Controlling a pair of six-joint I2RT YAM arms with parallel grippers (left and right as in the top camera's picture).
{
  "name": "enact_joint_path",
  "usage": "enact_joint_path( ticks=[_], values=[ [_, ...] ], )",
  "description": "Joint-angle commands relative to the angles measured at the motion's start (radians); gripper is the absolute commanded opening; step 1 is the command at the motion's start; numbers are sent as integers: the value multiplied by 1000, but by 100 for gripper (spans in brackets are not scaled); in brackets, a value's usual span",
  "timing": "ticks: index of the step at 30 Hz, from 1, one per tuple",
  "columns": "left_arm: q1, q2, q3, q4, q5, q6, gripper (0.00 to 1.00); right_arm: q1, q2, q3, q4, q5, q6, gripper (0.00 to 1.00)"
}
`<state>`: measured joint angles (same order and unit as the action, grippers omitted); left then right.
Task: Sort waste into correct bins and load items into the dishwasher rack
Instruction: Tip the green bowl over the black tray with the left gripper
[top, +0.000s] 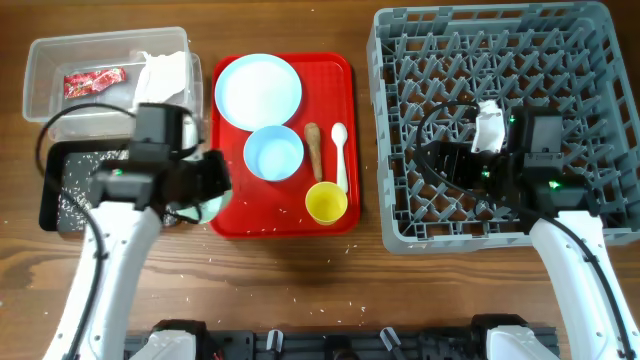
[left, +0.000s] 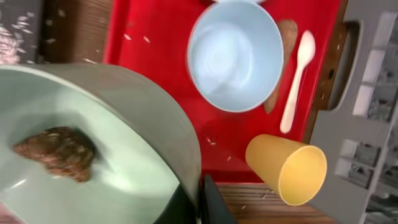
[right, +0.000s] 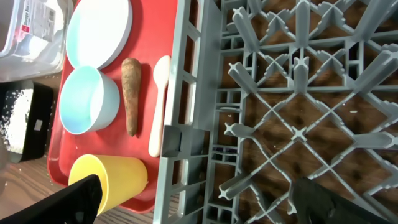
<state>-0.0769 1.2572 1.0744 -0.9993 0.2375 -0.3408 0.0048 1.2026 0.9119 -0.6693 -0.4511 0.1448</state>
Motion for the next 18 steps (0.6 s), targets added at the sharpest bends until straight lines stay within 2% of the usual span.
enact_joint_path(
  ticks=[1,6,9,12,14,18],
  values=[
    [231,-13,10,-18,192,165,4,0,5,15,2,5,-11,100],
    [586,74,9,-14,469,393,4,0,5,15,7,5,-11,100],
    [778,275,10,-4,742,531,4,0,5,15,6,5,-11,100],
    [882,471,10,-2,1009,573,4,0,5,15,8,6,-11,100],
    [921,547,10,5,1115,573,4,0,5,15,10,6,-11,100],
    [933,557,13,19,1301,573,4,0,5,15,10,6,-11,100]
  ],
)
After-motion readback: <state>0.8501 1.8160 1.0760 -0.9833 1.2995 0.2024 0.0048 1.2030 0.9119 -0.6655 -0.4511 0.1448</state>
